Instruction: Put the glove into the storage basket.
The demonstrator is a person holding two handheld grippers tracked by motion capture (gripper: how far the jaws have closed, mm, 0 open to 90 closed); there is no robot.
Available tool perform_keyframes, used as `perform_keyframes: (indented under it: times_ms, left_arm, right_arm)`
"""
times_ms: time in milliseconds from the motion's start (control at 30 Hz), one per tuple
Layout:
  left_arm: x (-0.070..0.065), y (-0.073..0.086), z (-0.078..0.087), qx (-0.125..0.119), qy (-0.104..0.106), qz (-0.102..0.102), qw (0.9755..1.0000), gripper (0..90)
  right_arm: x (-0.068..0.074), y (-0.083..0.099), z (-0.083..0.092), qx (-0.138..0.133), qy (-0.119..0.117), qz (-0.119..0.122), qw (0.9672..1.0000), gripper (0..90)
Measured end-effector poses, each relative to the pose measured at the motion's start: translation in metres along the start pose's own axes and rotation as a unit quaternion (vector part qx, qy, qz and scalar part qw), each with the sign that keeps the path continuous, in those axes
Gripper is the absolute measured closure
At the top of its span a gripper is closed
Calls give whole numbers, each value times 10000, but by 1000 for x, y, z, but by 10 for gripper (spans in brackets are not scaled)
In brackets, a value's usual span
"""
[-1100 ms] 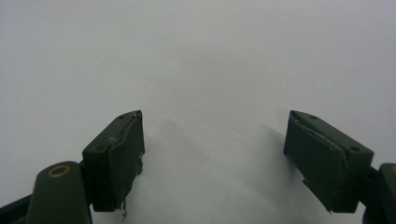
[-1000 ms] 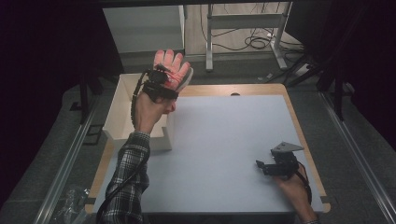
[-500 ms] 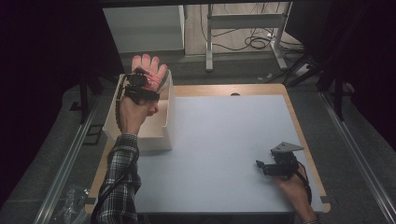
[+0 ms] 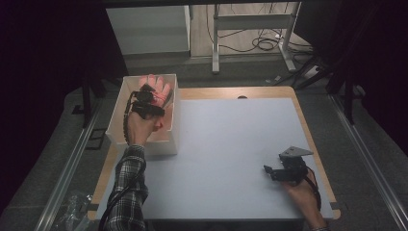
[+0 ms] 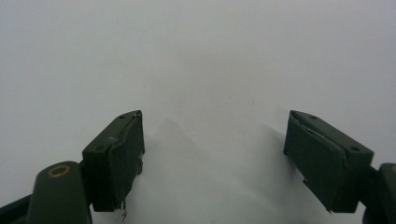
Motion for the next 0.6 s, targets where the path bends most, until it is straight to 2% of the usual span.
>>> perform_keyframes:
  times_ms: [133, 233, 333, 367, 400, 600]
  left_arm:
    - [-7, 1, -16, 247, -48, -51, 9997, 340]
    - [-7, 3, -20, 358, -39, -36, 9993, 334]
    - [-8, 8, -31, 673, -89, -85, 9977, 326]
    - [-8, 8, -31, 673, -89, -85, 9977, 324]
    - [-8, 10, -37, 778, -66, -87, 9969, 320]
    - [-10, 11, -48, 940, -24, -79, 9955, 278]
  right_arm:
    - [0, 0, 0, 2, -2, -7, 10000, 204]
    - [0, 0, 0, -1, -1, -1, 10000, 204]
    - [0, 0, 0, 0, -1, -1, 10000, 204]
    - [0, 0, 0, 0, -1, -1, 10000, 204]
    - [0, 0, 0, 2, -2, -6, 10000, 204]
    - [0, 0, 0, 2, -3, -7, 10000, 204]
Point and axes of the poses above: each handheld gripper's, and its own axes: z roughly backward along the jaws, y roughly out of its underside, x roughly to its left, the point moved 8 cm from there along -z, roughly forward along the jaws, and after that the axes turned 7 degrees about -y, right-handed, at the moved point
